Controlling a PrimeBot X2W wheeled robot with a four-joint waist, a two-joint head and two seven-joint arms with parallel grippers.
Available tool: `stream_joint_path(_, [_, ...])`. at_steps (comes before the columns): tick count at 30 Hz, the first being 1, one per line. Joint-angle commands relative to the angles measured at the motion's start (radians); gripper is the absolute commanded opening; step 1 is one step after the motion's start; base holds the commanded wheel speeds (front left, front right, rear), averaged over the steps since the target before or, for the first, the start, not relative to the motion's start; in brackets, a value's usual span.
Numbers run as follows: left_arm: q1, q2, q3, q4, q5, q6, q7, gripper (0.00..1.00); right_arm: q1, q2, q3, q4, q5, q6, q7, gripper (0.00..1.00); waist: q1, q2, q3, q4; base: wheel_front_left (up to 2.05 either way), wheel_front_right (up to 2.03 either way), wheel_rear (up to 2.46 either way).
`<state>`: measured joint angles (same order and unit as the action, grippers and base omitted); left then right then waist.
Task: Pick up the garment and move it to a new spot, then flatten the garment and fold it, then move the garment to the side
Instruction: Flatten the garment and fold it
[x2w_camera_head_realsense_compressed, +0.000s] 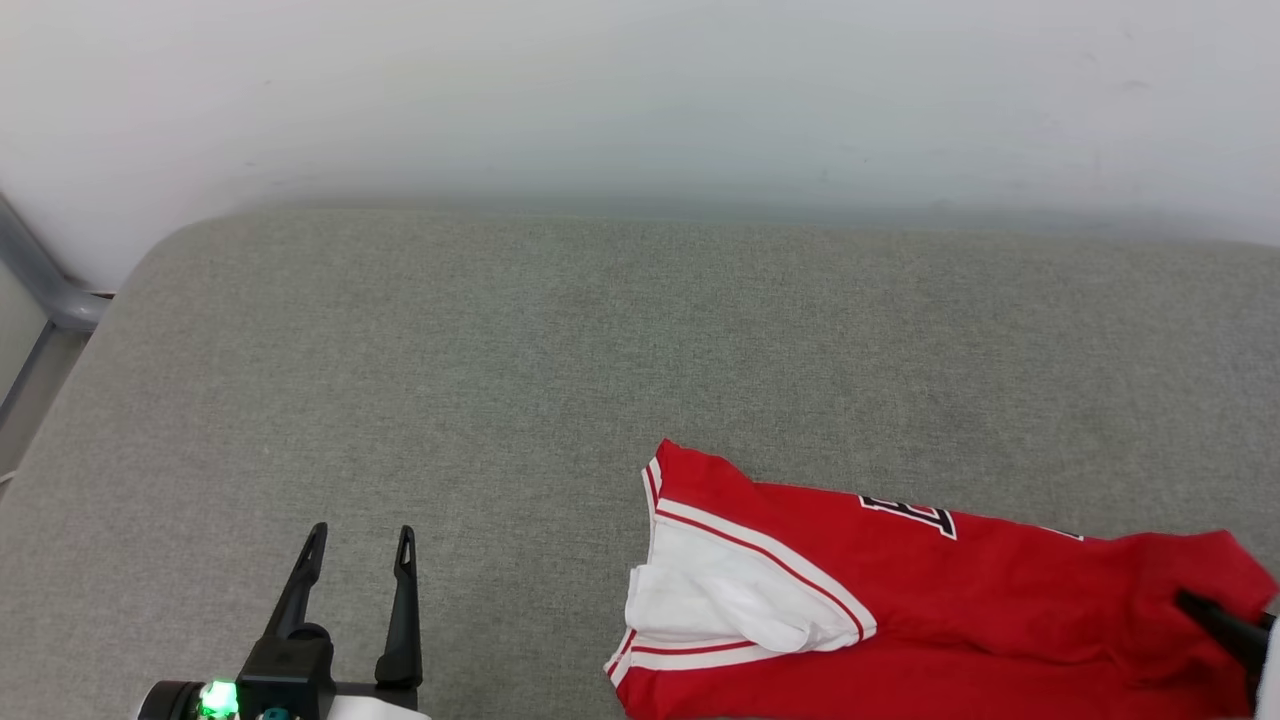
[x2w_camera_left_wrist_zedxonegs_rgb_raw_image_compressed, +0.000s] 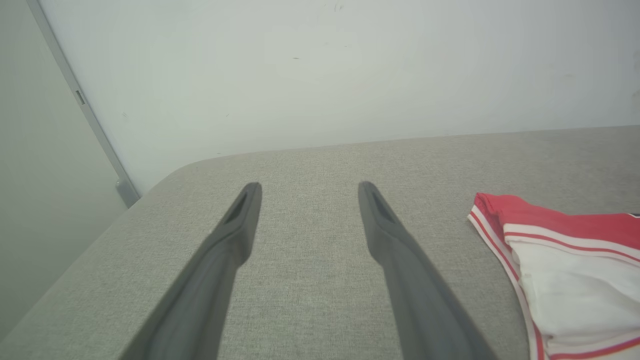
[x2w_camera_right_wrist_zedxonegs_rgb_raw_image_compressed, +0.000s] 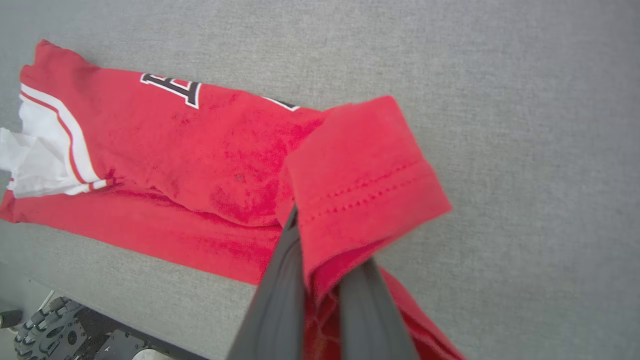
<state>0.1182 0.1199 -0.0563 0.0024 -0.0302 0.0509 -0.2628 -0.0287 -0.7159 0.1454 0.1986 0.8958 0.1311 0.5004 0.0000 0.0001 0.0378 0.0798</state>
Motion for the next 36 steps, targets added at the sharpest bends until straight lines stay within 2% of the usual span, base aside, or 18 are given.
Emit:
stream_joint_path(1, [0.005,-0.001,0.003,0.001,0.006,-0.005,-0.002,1.00,0.016,0.012,0.003,-0.054,0.015,-0.001,0.018,0.00,0.0000,-0.0001,-0.002,-0.001,0.00,0.00,0.00])
stream_joint_path(5, [-0.006,-0.007,0.001,0.003,0.011,-0.013,-0.002,1.00,0.018,0.035,0.022,-0.185,0.001,-0.001,0.058,0.00,0.0000,-0.0001,0.003,0.004,0.00,0.00,0.00])
stream_joint_path(9, [-0.015,-0.011,-0.006,0.006,0.015,-0.017,-0.002,1.00,-0.034,0.074,0.071,-0.259,-0.031,-0.001,0.090,0.00,0.0000,-0.0001,0.013,0.013,0.00,0.00,0.00])
stream_joint_path(17, [-0.041,-0.019,-0.011,0.013,0.016,-0.023,-0.002,1.00,-0.165,0.156,0.228,-0.258,-0.091,-0.001,0.107,0.00,0.0000,-0.0001,0.043,0.040,0.00,0.00,0.00])
stream_joint_path(26, [-0.073,-0.030,-0.018,0.019,0.016,-0.031,-0.002,1.00,-0.401,0.284,0.501,-0.110,-0.138,-0.001,0.054,0.00,0.0000,-0.0001,0.086,0.064,0.00,0.00,0.00])
stream_joint_path(36, [-0.106,-0.044,-0.028,0.027,0.014,-0.034,-0.002,1.00,-0.576,0.424,0.690,0.171,-0.191,-0.001,-0.028,0.00,0.0000,-0.0001,0.125,0.089,0.00,0.00,0.00])
